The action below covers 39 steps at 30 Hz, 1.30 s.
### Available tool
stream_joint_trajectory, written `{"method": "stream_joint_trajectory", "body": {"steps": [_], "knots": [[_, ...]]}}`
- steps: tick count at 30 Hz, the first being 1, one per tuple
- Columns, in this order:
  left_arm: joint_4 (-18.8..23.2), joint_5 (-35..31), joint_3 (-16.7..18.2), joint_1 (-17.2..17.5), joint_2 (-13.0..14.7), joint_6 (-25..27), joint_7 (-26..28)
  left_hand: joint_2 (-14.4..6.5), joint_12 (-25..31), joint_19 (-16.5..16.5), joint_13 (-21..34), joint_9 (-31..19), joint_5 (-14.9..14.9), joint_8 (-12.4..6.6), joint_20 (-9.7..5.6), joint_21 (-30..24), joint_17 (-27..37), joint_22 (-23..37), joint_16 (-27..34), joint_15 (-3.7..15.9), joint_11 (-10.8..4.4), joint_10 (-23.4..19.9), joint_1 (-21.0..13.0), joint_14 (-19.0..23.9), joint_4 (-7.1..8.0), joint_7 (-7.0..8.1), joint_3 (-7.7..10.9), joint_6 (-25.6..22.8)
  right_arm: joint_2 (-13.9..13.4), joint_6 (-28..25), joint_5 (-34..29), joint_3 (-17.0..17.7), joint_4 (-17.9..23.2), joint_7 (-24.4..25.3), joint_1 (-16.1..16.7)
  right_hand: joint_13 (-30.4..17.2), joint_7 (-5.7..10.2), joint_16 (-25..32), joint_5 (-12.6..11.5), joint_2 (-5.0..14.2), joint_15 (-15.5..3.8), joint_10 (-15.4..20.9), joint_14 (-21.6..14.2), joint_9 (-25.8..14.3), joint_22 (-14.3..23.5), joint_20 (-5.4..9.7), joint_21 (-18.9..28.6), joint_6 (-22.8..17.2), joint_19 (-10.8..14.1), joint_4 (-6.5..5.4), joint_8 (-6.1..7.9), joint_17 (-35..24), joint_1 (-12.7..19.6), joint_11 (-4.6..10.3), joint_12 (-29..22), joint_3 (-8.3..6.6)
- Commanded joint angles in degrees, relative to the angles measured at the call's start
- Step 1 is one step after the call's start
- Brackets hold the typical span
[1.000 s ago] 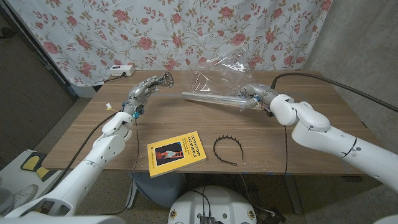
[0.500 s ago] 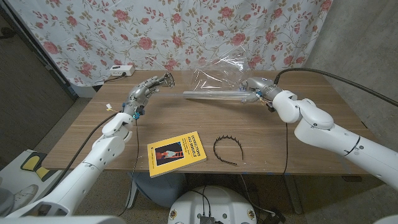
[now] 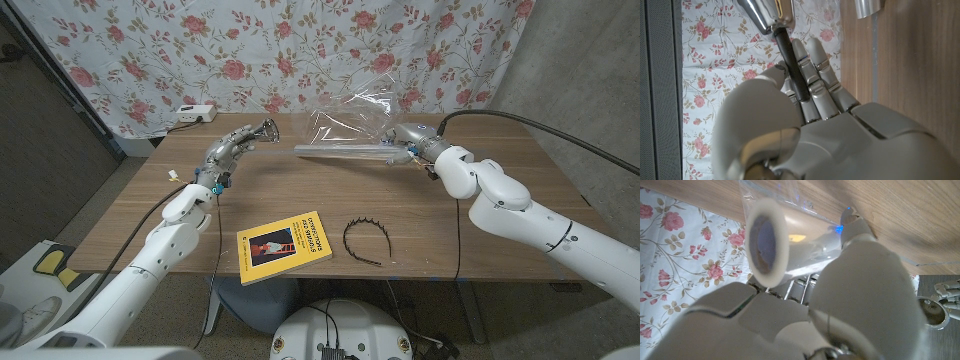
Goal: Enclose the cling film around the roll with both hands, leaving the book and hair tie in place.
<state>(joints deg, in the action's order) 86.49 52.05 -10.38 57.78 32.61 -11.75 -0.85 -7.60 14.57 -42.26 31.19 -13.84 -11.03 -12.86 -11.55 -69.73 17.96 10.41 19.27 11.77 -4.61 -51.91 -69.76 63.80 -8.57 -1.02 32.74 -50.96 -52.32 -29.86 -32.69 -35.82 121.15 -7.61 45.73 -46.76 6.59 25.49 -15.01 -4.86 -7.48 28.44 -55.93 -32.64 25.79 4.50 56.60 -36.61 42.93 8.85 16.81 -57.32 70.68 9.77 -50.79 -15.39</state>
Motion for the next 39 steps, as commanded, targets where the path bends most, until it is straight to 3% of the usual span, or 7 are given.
{"method": "stream_joint_trajectory", "body": {"steps": [1,10,11,15,28,39], "knots": [[0.6,0.2,0.2,0.7,0.3,-0.1,0.1,0.0,-0.2,0.0,0.1,-0.2,-0.2,0.32,-0.16,-0.4,0.2,0.0,0.0,1.34,-0.18,-0.2,-0.5,1.9,-0.34,0.24,0.32,-0.4,1.1,6.2,8.6,4.6,-1.7,5.7,2.7,-0.8,0.39,1.7,0.3,12.12,-5.55,0.4,-2.2,-1.0,0.7,6.72,1.8,0.3,-0.8,-0.16,0.72,-2.1,12.6,0.8,-0.5,0.86],[0.6,0.2,0.2,0.6,0.3,0.0,0.1,0.1,-0.3,0.1,0.2,-0.2,-0.2,0.34,-0.14,-0.5,0.2,0.0,-0.1,1.29,-0.15,-0.2,-0.5,1.9,-0.35,0.3,0.34,-0.4,1.0,8.7,12.1,6.0,-2.4,8.1,3.5,-1.7,0.25,5.3,0.6,12.33,-5.38,0.3,-3.7,-2.9,2.0,6.93,6.0,0.8,-1.3,-0.62,1.35,-7.1,12.2,0.51,-1.1,2.36],[0.6,0.2,0.2,0.6,0.3,0.0,0.2,0.1,-0.3,0.1,0.2,-0.2,-0.2,0.35,-0.13,-0.5,0.2,0.0,0.0,1.27,-0.12,-0.2,-0.5,1.9,-0.34,0.33,0.33,-0.4,1.0,9.0,12.7,6.2,-2.5,8.2,3.6,-2.5,0.3,6.2,0.6,12.5,-5.38,0.7,-3.7,-3.4,2.3,6.95,7.1,0.9,-1.7,-0.56,1.53,-8.4,12.4,-0.47,-1.8,2.56],[0.9,0.3,0.2,0.8,0.4,0.1,0.4,0.1,-0.3,0.1,0.2,-0.2,-0.2,0.34,-0.14,-0.6,0.2,0.0,-0.1,1.27,-0.16,-0.2,-0.5,1.9,-0.32,0.36,0.33,-0.4,0.9,9.4,13.4,6.5,-2.8,9.2,3.8,-3.1,0.19,7.1,0.7,12.79,-5.41,0.7,-3.6,-4.2,2.8,7.13,8.9,1.5,-2.0,-0.59,1.63,-10.1,12.5,-1.38,-2.2,2.81],[2.2,0.2,0.7,2.0,0.8,0.2,1.4,0.1,-0.3,0.2,0.3,-0.2,-0.2,0.37,-0.15,-0.7,0.2,0.0,-0.1,1.28,-0.2,-0.2,-0.5,1.9,-0.33,0.41,0.36,-0.4,0.8,12.5,16.6,7.3,-4.2,10.6,4.0,-5.8,0.51,7.3,1.2,14.31,-5.39,-4.3,-2.0,-6.9,3.3,7.6,13.2,4.2,-4.5,-1.59,1.71,-11.0,11.2,-1.13,-2.2,3.3],[2.2,0.4,0.8,2.0,1.1,0.4,1.0,0.1,-0.4,0.3,0.2,-0.2,-0.2,0.45,-0.14,-0.8,0.2,0.0,-0.2,1.27,0.0,-0.2,-0.5,1.8,-0.3,0.2,0.38,-0.3,0.6,17.5,22.3,10.5,-5.3,11.9,5.1,-5.4,0.39,7.2,1.3,14.25,-5.32,-3.8,-1.4,-8.0,2.8,7.58,14.7,4.1,-5.5,-1.38,2.13,-10.9,11.2,-1.67,-2.2,3.04]]}}
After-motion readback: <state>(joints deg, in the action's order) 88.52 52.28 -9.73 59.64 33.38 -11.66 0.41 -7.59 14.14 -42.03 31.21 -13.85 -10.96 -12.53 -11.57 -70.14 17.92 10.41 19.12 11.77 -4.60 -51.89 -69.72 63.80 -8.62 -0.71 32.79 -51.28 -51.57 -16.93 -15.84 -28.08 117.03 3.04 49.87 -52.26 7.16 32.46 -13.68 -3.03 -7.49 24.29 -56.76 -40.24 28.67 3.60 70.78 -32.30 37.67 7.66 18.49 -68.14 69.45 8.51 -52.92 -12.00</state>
